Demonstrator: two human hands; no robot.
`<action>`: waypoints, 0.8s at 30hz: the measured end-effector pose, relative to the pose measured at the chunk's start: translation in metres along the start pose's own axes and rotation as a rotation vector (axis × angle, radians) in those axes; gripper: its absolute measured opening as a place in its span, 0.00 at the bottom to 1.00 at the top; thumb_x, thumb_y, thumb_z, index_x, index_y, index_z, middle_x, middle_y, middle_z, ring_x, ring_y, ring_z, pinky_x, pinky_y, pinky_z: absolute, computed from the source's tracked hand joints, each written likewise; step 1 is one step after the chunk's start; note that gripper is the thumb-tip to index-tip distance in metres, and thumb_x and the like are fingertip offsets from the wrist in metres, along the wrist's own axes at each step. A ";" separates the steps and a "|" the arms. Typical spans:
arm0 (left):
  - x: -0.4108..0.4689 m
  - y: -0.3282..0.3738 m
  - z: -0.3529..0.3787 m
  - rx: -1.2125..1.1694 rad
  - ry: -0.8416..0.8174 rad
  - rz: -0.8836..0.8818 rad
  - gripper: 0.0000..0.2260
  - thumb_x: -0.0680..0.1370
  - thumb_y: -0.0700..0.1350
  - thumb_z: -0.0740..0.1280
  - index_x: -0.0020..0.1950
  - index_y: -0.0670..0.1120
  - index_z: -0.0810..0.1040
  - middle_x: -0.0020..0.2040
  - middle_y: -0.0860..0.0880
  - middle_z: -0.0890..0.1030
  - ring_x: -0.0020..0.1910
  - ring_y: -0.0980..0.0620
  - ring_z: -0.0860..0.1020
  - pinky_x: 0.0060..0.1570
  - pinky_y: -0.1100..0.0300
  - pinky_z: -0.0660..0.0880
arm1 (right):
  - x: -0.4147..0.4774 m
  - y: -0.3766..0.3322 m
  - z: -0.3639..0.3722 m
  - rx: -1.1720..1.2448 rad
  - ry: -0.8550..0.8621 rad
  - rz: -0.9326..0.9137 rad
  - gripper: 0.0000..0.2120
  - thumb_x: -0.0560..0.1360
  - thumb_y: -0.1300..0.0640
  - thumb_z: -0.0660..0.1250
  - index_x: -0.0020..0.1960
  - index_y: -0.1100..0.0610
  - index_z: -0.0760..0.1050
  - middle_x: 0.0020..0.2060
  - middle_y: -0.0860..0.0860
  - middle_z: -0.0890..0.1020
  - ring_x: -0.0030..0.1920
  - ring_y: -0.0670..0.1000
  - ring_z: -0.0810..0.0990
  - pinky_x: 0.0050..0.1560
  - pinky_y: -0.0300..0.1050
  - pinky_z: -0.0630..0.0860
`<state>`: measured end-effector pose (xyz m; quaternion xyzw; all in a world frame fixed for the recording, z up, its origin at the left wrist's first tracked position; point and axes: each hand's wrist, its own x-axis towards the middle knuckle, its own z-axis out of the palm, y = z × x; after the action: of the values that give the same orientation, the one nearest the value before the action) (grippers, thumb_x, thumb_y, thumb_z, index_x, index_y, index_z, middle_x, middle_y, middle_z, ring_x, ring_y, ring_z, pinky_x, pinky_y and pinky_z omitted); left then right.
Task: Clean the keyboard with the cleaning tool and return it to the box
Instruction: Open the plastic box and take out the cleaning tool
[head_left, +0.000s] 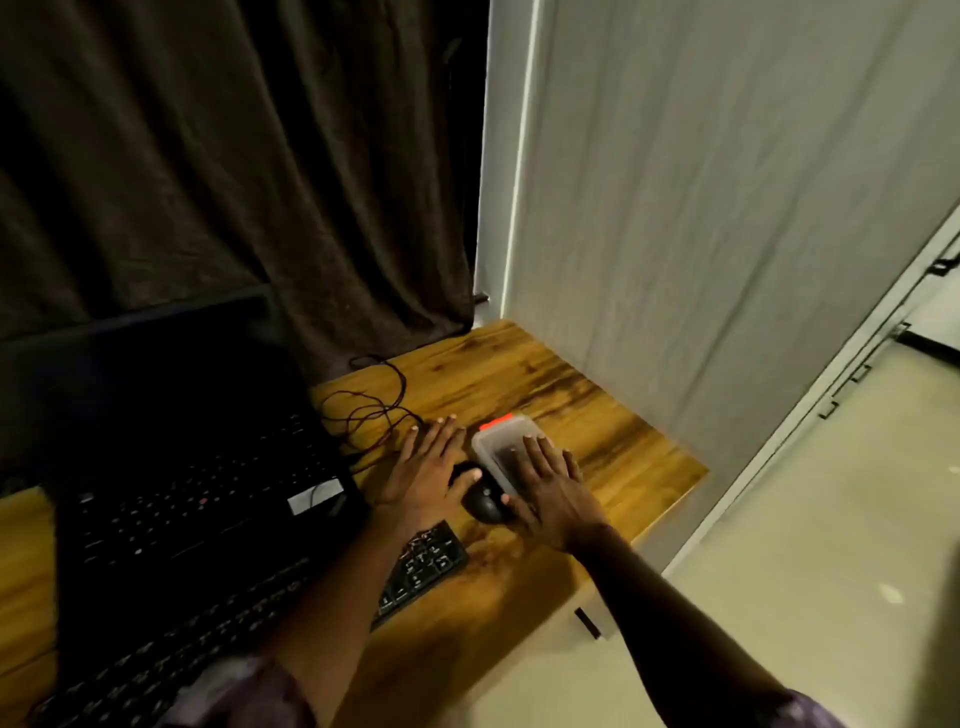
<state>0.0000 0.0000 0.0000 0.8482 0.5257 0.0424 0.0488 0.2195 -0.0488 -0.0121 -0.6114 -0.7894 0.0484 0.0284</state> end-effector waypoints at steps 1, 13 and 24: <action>0.011 0.003 0.001 -0.021 0.011 -0.013 0.42 0.73 0.69 0.34 0.82 0.48 0.51 0.82 0.49 0.48 0.81 0.51 0.45 0.78 0.47 0.42 | 0.000 0.007 0.002 0.009 0.000 -0.006 0.39 0.76 0.31 0.37 0.80 0.53 0.46 0.80 0.56 0.48 0.79 0.58 0.45 0.77 0.63 0.46; 0.089 0.048 0.003 -0.132 -0.044 -0.164 0.23 0.85 0.54 0.52 0.78 0.46 0.61 0.68 0.42 0.75 0.66 0.42 0.74 0.63 0.50 0.68 | -0.015 0.056 0.027 -0.027 0.216 -0.304 0.25 0.83 0.41 0.51 0.71 0.57 0.68 0.72 0.56 0.70 0.75 0.57 0.64 0.76 0.59 0.58; 0.111 0.052 0.007 -0.465 0.027 -0.375 0.14 0.84 0.45 0.59 0.53 0.38 0.82 0.51 0.38 0.83 0.52 0.40 0.80 0.45 0.54 0.71 | -0.018 0.065 0.033 0.203 0.389 -0.363 0.16 0.82 0.49 0.60 0.60 0.60 0.75 0.64 0.58 0.78 0.69 0.54 0.72 0.66 0.49 0.74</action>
<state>0.0959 0.0761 0.0016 0.7017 0.6500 0.1633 0.2419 0.2832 -0.0519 -0.0518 -0.4520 -0.8567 0.0031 0.2486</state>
